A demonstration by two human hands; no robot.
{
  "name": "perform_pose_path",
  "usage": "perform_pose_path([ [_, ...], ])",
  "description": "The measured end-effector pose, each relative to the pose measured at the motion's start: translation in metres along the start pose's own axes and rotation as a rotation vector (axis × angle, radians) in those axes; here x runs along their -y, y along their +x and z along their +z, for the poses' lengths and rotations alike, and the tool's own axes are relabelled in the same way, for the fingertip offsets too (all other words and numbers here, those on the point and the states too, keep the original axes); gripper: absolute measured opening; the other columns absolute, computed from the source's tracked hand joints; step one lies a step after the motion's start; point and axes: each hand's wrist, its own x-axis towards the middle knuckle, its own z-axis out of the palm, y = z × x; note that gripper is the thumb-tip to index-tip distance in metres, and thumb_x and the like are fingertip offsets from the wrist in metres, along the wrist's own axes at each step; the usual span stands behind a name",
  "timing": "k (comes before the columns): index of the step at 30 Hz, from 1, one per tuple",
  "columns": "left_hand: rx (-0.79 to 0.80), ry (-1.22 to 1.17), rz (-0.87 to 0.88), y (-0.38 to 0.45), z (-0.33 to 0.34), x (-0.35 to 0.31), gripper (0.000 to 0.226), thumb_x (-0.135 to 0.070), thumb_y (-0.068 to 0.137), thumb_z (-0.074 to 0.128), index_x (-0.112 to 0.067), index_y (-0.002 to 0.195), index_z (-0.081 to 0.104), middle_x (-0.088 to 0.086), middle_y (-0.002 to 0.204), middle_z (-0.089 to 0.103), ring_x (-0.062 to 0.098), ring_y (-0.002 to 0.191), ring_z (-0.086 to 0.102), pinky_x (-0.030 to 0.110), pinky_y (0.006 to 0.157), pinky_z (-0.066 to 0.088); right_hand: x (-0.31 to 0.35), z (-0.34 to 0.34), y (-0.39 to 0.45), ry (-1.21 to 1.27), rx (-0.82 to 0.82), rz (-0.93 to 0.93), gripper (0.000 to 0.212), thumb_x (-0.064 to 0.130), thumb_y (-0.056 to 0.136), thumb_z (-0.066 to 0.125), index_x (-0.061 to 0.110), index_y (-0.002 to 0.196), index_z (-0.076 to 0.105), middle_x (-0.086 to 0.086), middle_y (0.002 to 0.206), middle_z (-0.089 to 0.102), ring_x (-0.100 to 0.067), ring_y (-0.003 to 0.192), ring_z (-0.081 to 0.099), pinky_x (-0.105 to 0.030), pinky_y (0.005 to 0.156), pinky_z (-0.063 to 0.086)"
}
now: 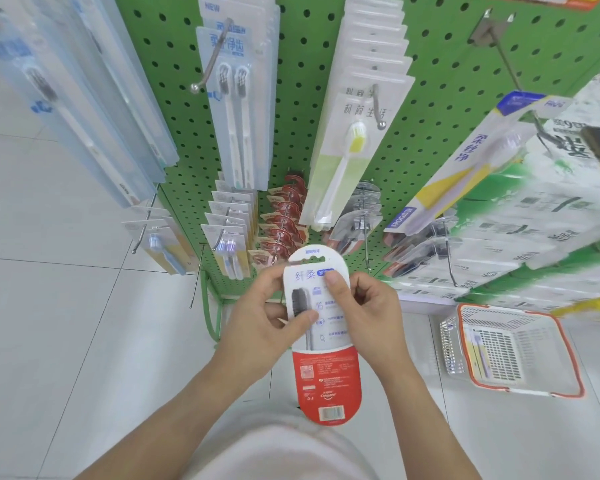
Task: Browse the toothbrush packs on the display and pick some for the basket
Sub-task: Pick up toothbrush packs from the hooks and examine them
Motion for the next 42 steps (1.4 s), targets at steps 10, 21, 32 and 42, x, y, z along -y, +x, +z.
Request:
perform_pose_path([
  [10,-0.042,0.036,-0.045,0.007,-0.008,0.007,0.036,-0.01,0.083,0.08,-0.03,0.109,0.064,-0.002,0.092,0.076,0.026,0.076,0.074,0.045,0.069,0.063,-0.011,-0.013,-0.004,0.003,0.155,0.144,0.025,0.028,0.079,0.082,0.01,0.092,0.07,-0.007,0.084,0.077,-0.02,0.07,0.065,-0.035,0.064,0.054],
  [21,0.09,0.106,-0.088,0.016,-0.015,0.011,0.029,-0.018,0.082,0.082,-0.022,0.106,0.067,-0.007,0.098,0.077,0.02,0.083,0.075,0.037,0.073,0.062,-0.031,-0.025,-0.018,0.098,0.331,0.241,0.053,0.054,0.065,0.09,0.023,0.106,0.076,-0.014,0.102,0.077,-0.055,0.092,0.065,-0.066,0.075,0.055],
  [32,0.305,0.243,-0.188,0.013,-0.024,0.022,0.042,-0.022,0.083,0.083,-0.04,0.117,0.065,-0.01,0.106,0.075,0.024,0.082,0.076,0.039,0.07,0.064,-0.034,-0.027,-0.015,0.036,0.355,0.225,0.042,0.04,0.071,0.091,0.023,0.106,0.075,-0.007,0.103,0.078,-0.048,0.091,0.067,-0.06,0.081,0.058],
  [42,0.335,0.345,-0.154,0.011,-0.03,0.026,0.045,-0.031,0.081,0.084,-0.045,0.118,0.062,-0.017,0.106,0.072,0.015,0.087,0.074,0.039,0.081,0.063,-0.037,-0.028,-0.019,-0.024,0.403,0.26,0.05,0.012,0.066,0.094,0.031,0.108,0.073,-0.006,0.106,0.075,-0.036,0.086,0.072,-0.039,0.07,0.06],
])
